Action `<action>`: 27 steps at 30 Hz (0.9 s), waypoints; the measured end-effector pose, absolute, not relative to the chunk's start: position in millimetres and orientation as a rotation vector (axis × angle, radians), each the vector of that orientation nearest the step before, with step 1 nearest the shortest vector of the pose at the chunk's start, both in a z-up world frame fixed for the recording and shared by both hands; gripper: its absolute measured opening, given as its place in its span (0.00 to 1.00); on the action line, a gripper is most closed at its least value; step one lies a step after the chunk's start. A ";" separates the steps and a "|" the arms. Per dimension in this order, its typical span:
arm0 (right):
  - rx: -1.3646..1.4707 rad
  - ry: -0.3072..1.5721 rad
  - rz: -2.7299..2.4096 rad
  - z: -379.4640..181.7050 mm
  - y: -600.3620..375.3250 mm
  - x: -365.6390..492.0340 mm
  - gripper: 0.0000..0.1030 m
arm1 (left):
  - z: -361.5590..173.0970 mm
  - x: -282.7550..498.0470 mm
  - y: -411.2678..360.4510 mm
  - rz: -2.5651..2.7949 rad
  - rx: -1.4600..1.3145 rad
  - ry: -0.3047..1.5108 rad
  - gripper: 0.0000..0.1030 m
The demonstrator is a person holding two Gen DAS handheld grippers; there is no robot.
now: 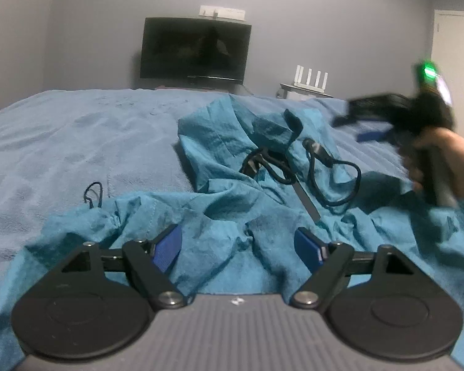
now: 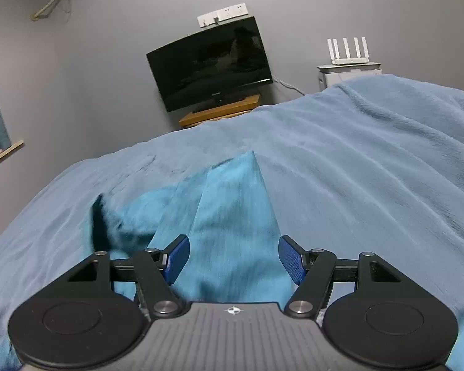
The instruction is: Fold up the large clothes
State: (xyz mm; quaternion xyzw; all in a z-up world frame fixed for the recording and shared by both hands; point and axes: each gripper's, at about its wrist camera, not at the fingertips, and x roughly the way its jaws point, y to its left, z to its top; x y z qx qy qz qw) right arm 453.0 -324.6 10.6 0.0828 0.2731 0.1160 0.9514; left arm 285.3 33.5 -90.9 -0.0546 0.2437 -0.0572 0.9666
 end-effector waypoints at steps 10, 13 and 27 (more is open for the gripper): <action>0.175 0.593 0.147 -14.8 -312.8 569.7 0.81 | -110.9 297.2 41.6 -0.148 -0.159 0.547 0.84; 0.223 0.648 0.175 -27.6 -316.4 588.2 0.80 | -114.1 299.1 41.8 -0.157 -0.160 0.550 0.87; 0.285 0.441 0.376 33.8 -315.7 521.0 0.06 | -87.2 288.5 52.3 -0.138 -0.196 0.410 0.90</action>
